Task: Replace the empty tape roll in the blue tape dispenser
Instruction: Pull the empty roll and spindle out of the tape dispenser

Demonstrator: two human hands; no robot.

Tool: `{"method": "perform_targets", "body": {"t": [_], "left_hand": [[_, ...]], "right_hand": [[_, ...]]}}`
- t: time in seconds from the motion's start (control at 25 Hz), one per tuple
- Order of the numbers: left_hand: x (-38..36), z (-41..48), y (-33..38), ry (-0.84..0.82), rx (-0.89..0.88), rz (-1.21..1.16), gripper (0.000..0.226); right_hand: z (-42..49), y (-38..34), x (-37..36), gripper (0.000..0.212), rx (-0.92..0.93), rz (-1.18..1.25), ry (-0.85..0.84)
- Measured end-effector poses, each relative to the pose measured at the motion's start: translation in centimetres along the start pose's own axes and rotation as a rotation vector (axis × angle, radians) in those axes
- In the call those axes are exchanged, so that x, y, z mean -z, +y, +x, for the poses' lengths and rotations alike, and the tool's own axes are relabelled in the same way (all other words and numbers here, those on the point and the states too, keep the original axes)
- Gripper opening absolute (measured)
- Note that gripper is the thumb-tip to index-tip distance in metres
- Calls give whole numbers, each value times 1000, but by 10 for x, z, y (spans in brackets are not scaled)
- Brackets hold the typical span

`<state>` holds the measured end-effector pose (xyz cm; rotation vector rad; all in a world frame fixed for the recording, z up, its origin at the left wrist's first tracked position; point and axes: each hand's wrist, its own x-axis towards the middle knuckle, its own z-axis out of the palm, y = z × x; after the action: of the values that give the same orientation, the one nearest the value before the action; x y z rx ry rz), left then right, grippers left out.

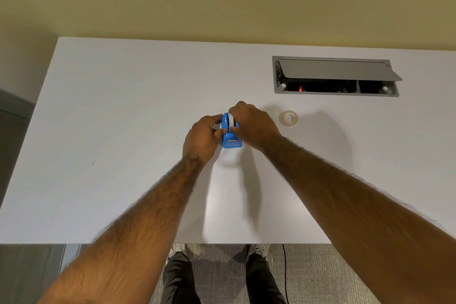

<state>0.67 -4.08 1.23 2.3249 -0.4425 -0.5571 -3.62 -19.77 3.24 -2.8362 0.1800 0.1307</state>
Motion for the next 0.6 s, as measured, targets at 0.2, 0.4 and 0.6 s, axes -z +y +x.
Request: {"method": "perform_targets", "body": {"t": [0.2, 0.4, 0.6], "left_hand": [[5, -4, 1, 20, -16, -30, 40], [17, -10, 24, 102, 58, -348, 42], [28, -32, 56, 56, 83, -637, 36]], "right_hand": [[-1, -1, 4, 26, 9, 32, 24], [-12, -1, 15, 36, -65, 229, 90], [-36, -12, 40, 39, -92, 477, 105]]}}
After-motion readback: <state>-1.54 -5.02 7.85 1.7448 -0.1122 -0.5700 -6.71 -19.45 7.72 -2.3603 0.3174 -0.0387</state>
